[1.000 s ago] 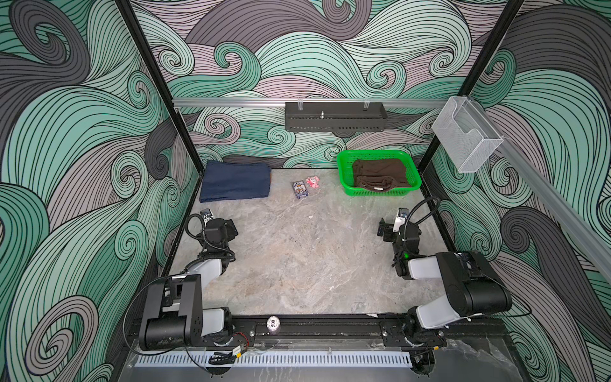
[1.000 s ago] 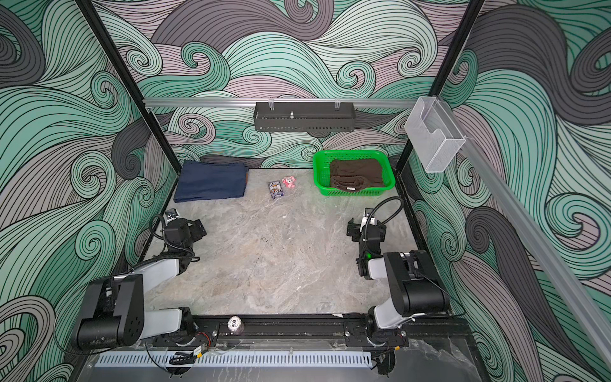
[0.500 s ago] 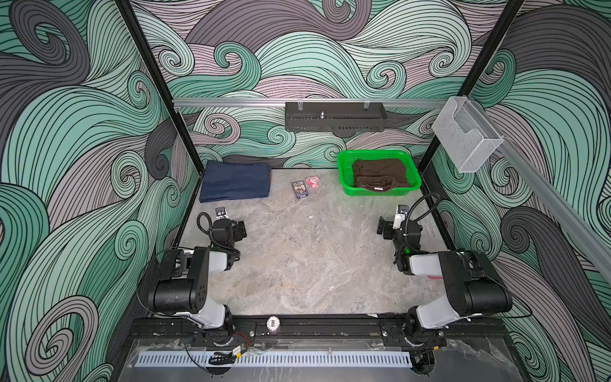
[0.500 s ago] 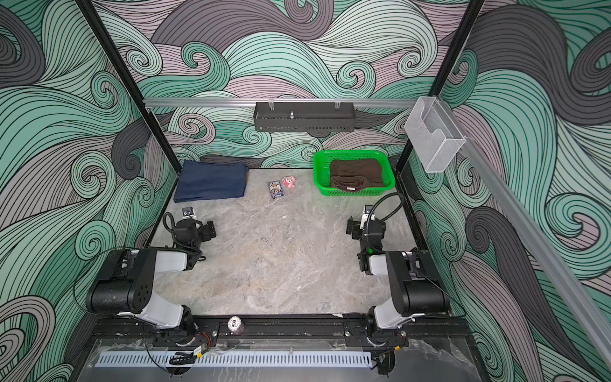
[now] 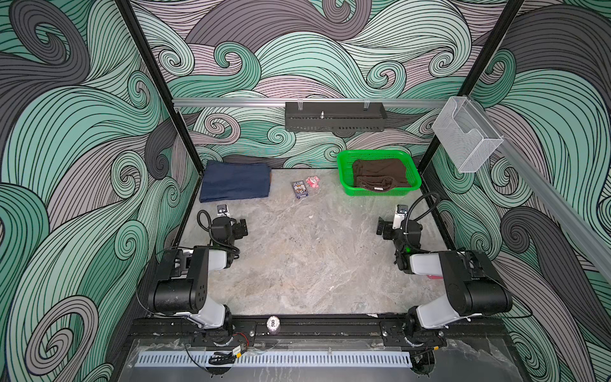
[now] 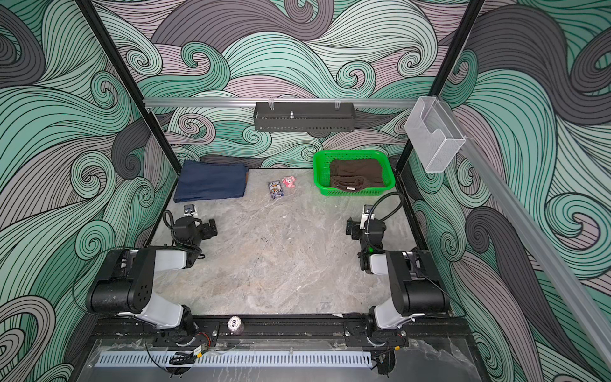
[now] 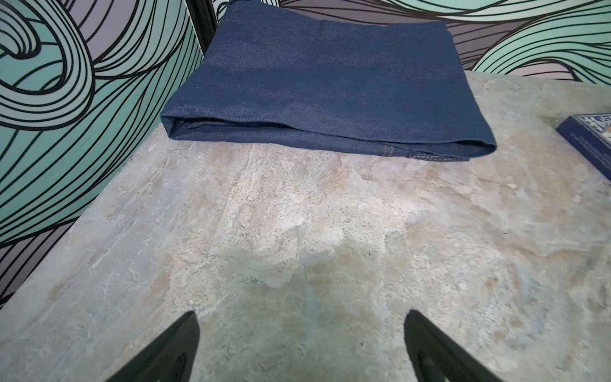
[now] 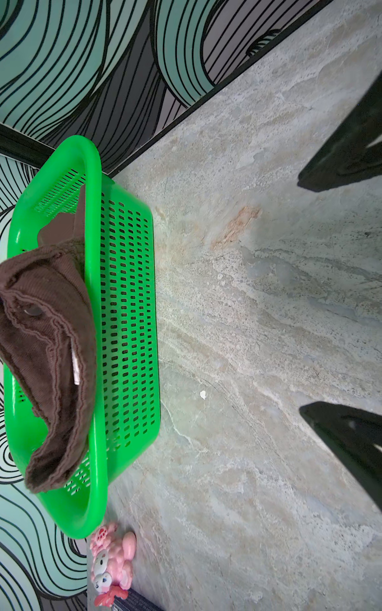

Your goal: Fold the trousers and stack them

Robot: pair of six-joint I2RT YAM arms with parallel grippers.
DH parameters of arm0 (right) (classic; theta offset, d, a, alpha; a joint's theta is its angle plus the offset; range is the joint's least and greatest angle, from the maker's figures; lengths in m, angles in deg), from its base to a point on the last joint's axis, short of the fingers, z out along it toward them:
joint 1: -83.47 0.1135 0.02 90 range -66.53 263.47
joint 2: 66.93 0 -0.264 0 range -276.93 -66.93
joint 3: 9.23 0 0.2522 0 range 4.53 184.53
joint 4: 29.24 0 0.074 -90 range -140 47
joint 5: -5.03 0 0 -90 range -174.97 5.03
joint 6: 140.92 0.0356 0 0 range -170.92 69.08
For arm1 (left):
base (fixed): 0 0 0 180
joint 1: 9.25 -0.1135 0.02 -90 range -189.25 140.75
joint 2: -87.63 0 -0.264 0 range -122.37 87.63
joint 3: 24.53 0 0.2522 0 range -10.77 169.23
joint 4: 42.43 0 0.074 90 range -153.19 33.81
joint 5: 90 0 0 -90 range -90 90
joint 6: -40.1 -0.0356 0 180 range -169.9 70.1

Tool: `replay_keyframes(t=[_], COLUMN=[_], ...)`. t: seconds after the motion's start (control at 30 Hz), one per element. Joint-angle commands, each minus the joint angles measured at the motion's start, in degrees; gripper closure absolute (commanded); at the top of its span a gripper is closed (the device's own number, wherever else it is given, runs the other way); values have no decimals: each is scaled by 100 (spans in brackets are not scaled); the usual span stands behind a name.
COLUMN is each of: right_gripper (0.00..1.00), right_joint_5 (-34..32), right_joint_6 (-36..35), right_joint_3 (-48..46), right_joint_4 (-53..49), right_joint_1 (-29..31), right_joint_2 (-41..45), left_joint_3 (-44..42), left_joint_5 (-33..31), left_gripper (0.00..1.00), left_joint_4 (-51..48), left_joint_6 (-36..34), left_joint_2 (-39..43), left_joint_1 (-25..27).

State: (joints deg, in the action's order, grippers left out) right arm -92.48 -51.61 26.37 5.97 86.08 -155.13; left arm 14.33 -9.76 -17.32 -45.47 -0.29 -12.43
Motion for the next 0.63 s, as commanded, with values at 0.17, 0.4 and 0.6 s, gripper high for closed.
replay_keyframes(t=[0.17,0.4,0.6], right_gripper=[1,1,1], right_joint_5=[24,30,24], right_joint_6=[-19,-19,-19], right_joint_3=[114,135,127], right_joint_4=[0,-18,-4], right_joint_1=[-13,-11,-15], right_joint_2=[-10,-27,-9], left_joint_3=[126,126,126], left_joint_5=[71,71,71], left_gripper=[1,1,1], left_joint_4=[-30,-35,-29], left_joint_6=[-42,-49,-39], left_joint_2=[83,79,75], left_joint_1=[19,19,19])
